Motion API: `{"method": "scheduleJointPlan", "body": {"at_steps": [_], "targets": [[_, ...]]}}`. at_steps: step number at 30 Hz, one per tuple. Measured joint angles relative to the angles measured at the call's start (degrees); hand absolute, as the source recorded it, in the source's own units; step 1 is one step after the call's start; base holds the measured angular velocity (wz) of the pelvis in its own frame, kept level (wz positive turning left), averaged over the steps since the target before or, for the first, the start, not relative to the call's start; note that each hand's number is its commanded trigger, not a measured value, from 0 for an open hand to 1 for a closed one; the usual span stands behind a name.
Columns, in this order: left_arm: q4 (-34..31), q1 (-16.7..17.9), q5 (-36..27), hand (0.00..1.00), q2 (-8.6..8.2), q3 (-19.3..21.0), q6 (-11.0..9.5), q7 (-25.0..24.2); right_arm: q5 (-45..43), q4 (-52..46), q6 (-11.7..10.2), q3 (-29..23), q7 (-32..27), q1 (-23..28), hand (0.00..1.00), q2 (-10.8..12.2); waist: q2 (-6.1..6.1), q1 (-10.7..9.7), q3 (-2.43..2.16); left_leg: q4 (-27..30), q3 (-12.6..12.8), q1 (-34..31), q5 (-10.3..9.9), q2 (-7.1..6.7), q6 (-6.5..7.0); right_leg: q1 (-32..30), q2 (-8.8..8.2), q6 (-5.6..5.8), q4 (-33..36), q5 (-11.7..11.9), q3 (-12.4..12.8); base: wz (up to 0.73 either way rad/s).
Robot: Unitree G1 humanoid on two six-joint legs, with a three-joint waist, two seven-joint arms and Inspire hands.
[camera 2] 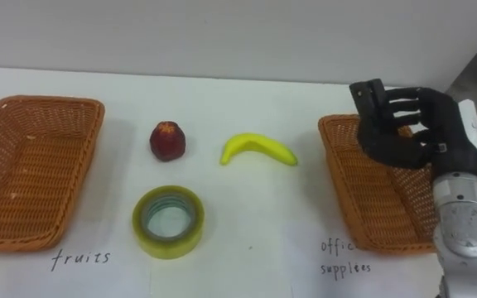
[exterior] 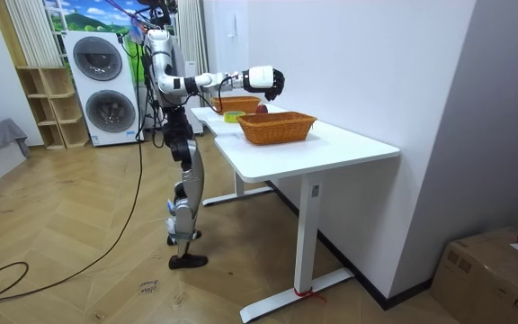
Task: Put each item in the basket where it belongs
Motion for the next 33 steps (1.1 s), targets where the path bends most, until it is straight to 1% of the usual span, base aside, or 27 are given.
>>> {"method": "scheduleJointPlan", "body": {"at_steps": [7, 10, 15, 20, 22, 26, 33], "targets": [[-0.6, 0.0, 0.0, 0.00, 0.04, 0.2, 0.6, -0.2, -0.4, 3.3, 0.1, 0.0, 0.0, 0.2, 1.00, 0.0, -0.13, 0.0, -0.09, 0.0, 0.0, 0.0, 0.0, -0.02, 0.00, 0.0, -0.01, 0.00, 0.0, 0.0, 0.3, 0.00], [-1.1, -0.3, 0.0, 0.00, 0.14, 1.2, 0.8, -0.7, -1.8, 4.0, 0.1, 0.0, 0.5, 0.4, 1.00, 0.0, -0.06, 0.1, -0.05, 0.0, 0.0, 0.0, 0.0, 0.02, 0.00, 0.0, 0.05, 0.00, 0.0, 0.0, 0.5, 0.00], [-1.2, -0.4, 0.0, 0.00, 0.18, 1.3, 1.2, -1.8, -5.0, 4.3, 0.1, 0.1, 3.3, 1.5, 1.00, 0.0, 0.07, 0.2, -0.02, 0.0, 0.1, 0.0, 0.0, 0.01, 0.00, -0.3, 0.09, 0.00, 0.1, 0.0, 0.8, 0.00], [-1.2, -0.5, 0.0, 0.00, 0.26, 1.3, 1.2, -2.2, -5.9, 4.7, 0.2, 0.1, 5.2, 1.5, 1.00, 0.0, 0.02, 0.2, -0.02, -0.2, 0.1, 0.0, 0.0, 0.01, 0.00, -0.4, 0.11, 0.00, 0.1, 0.0, 0.9, 0.00], [-1.3, -0.5, 0.1, 0.00, 0.27, 2.0, 1.2, -2.8, -6.2, 4.7, 0.2, 0.1, 5.7, 1.5, 1.00, 0.0, -0.07, 0.2, -0.03, -0.2, 0.1, 0.0, 0.0, 0.01, 0.00, -0.4, 0.13, 0.00, 0.1, 0.0, 1.0, 0.00], [-1.6, -0.5, 0.1, 0.00, 0.31, 2.4, 1.2, -2.9, -8.0, 4.7, 0.7, 0.1, 7.7, 1.6, 1.00, 0.0, -0.22, 0.2, -0.08, -0.2, 0.1, -0.1, 0.0, 0.00, 0.00, -0.4, 0.12, 0.00, 0.1, 0.0, 1.0, 0.00], [-2.2, -0.4, 0.1, 0.00, 0.34, 2.4, 1.2, -2.9, -10.3, 4.7, 0.7, 0.1, 9.8, 2.2, 1.00, 0.0, -0.26, 0.2, -0.11, -0.2, 0.1, -0.1, 0.0, 0.00, 0.00, -0.5, 0.13, 0.00, 0.0, 0.0, 1.0, 0.00]]}}
